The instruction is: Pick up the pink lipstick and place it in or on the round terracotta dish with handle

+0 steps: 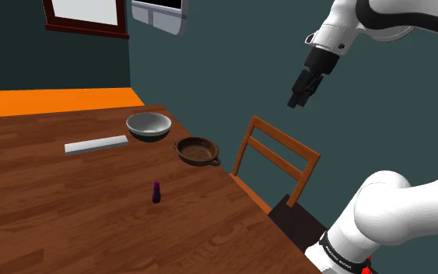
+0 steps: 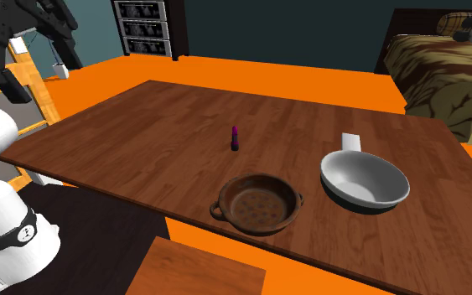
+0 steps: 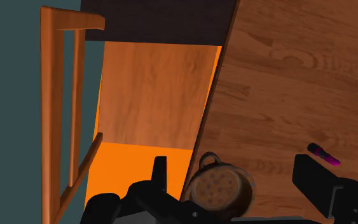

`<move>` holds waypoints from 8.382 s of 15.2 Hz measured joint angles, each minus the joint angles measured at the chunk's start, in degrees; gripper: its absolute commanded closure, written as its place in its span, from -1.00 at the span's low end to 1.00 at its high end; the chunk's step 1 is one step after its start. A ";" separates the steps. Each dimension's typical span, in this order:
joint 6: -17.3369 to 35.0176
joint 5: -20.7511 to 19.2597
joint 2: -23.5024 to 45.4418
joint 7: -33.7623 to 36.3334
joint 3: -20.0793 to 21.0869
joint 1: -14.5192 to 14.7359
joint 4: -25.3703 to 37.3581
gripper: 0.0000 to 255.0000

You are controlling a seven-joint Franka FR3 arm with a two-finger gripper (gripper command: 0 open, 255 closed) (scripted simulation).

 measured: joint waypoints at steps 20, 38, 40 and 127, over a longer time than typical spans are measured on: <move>13.53 4.95 26.90 21.07 19.69 4.52 6.72 -1.00; 16.83 -6.65 67.92 43.31 28.35 13.31 34.38 -1.00; 17.46 -7.03 69.14 43.81 28.28 13.77 34.66 -1.00; 13.16 -8.05 66.04 19.92 19.68 -2.38 34.67 1.00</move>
